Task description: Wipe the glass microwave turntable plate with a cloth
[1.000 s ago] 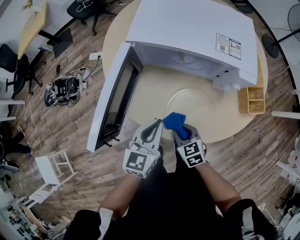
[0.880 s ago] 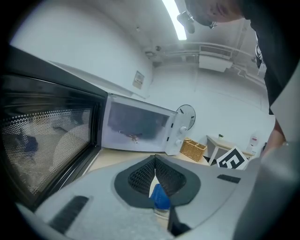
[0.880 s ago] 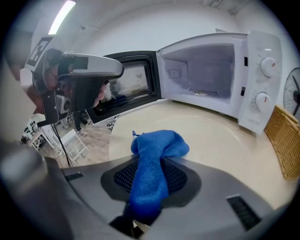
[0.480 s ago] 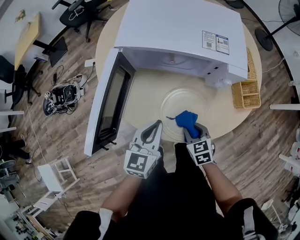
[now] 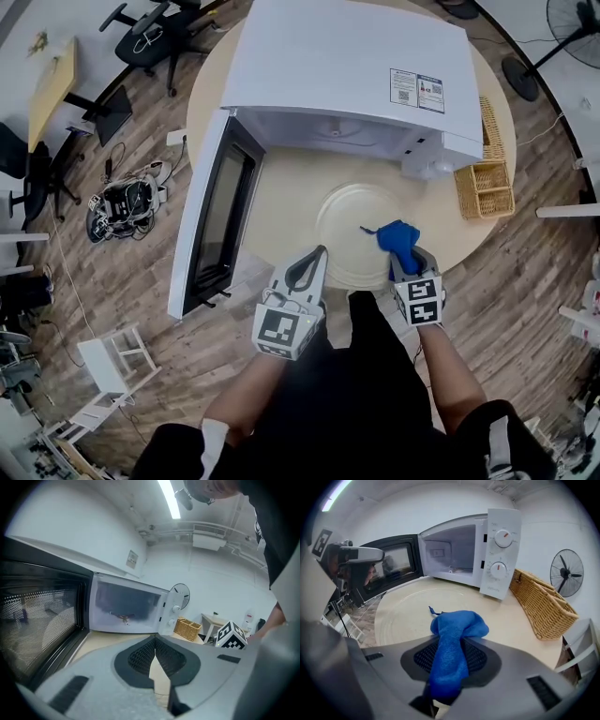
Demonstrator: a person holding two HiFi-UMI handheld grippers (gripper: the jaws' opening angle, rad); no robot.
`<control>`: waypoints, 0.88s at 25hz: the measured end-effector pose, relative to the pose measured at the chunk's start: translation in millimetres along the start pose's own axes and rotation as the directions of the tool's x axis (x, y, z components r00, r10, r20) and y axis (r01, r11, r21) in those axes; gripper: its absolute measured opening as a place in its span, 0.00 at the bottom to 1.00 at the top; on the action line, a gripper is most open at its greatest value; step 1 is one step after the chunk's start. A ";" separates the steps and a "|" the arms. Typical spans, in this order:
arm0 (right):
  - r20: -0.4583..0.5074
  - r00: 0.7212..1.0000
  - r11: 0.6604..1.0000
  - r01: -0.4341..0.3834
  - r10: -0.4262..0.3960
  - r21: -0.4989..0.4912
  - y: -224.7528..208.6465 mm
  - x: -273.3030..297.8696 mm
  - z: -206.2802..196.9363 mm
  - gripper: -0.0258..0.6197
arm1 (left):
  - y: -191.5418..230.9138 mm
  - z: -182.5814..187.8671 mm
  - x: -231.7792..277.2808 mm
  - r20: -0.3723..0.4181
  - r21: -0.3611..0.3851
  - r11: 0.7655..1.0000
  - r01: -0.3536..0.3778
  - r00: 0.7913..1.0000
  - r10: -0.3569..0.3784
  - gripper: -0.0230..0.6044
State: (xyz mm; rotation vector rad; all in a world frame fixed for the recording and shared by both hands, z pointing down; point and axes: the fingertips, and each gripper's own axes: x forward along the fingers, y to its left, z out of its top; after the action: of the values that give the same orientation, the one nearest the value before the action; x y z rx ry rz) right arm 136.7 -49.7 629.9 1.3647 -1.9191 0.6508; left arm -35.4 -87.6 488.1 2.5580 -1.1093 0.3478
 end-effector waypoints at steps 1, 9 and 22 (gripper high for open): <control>-0.002 1.000 1.000 0.009 -0.009 0.003 -3.7 -0.8 -1.5 0.20 | -0.9 0.5 -0.2 0.003 0.005 1.000 0.000 1.000 0.000 0.05; 0.037 0.999 1.000 0.005 -0.005 -0.012 -8.4 -10.6 16.4 0.20 | -2.8 19.5 -1.9 0.044 0.028 1.000 -0.012 0.999 0.010 0.05; 0.429 0.903 0.998 0.015 0.009 -0.054 -1.0 -96.1 171.4 0.20 | 27.3 87.6 -12.6 0.165 0.080 0.991 -0.109 0.982 0.095 0.05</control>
State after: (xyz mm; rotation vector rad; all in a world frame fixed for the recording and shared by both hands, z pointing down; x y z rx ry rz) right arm 116.8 -117.0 446.3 1.5729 -2.2563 0.3024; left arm -56.0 -131.1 408.9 2.6518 -1.3149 0.2223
